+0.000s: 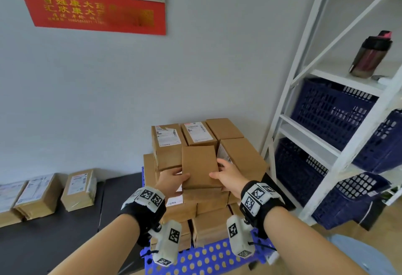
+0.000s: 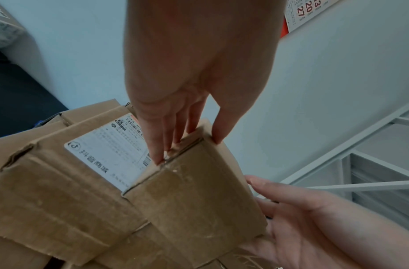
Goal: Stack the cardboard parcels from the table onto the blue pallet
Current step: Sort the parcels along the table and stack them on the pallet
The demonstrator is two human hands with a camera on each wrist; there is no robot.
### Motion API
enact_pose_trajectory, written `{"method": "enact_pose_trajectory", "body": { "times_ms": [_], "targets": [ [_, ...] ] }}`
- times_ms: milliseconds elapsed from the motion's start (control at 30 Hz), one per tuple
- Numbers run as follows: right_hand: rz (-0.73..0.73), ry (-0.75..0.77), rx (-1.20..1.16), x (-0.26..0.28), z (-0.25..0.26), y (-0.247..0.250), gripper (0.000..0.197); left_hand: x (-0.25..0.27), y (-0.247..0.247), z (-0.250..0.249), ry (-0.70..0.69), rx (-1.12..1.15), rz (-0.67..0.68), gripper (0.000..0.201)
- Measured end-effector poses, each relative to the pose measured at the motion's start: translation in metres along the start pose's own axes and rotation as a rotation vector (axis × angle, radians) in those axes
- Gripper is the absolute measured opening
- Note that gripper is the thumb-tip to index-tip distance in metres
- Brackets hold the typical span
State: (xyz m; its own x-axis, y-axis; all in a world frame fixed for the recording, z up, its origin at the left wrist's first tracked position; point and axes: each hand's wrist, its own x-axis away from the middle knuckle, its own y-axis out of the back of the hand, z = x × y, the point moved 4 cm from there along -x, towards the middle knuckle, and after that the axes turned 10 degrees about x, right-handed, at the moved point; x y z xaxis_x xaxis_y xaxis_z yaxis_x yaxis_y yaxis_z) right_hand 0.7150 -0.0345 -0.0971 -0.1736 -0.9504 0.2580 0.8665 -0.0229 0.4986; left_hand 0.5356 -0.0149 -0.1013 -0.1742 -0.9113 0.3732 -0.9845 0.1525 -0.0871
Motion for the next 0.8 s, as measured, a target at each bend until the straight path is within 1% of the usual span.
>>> {"method": "enact_pose_trajectory", "body": {
  "times_ms": [133,167,200,233,333,367,400,467,567,800],
  "targets": [
    [0.023,0.05,0.134,-0.004,0.007,0.007,0.07,-0.005,-0.012,-0.001,-0.011,0.006,-0.035,0.033],
    [0.028,0.066,0.153,-0.004,0.009,0.009,0.07,-0.005,-0.014,0.0,-0.013,-0.005,-0.044,0.035],
    [0.033,0.085,0.166,-0.003,0.011,0.013,0.069,-0.007,-0.016,0.0,-0.007,-0.021,-0.051,0.04],
    [0.032,0.112,0.181,-0.003,0.014,0.017,0.068,-0.007,-0.017,0.002,0.007,-0.045,-0.048,0.05],
    [0.0,0.212,0.224,-0.001,0.023,0.035,0.063,-0.009,-0.019,0.009,0.058,-0.208,0.005,0.088],
    [-0.017,0.24,0.25,0.0,0.024,0.042,0.062,-0.009,-0.021,0.011,0.068,-0.242,0.022,0.093],
    [-0.029,0.264,0.278,0.0,0.024,0.047,0.06,-0.009,-0.023,0.012,0.06,-0.256,0.027,0.094],
    [-0.031,0.286,0.34,-0.002,0.021,0.056,0.057,-0.011,-0.027,0.012,0.009,-0.261,0.014,0.09],
    [-0.01,0.282,0.451,-0.006,0.01,0.059,0.058,-0.01,-0.034,0.01,-0.034,-0.258,0.0,0.088],
    [0.023,0.217,0.518,-0.012,-0.005,0.058,0.062,-0.01,-0.047,0.012,-0.03,-0.225,-0.001,0.088]
  ]
}}
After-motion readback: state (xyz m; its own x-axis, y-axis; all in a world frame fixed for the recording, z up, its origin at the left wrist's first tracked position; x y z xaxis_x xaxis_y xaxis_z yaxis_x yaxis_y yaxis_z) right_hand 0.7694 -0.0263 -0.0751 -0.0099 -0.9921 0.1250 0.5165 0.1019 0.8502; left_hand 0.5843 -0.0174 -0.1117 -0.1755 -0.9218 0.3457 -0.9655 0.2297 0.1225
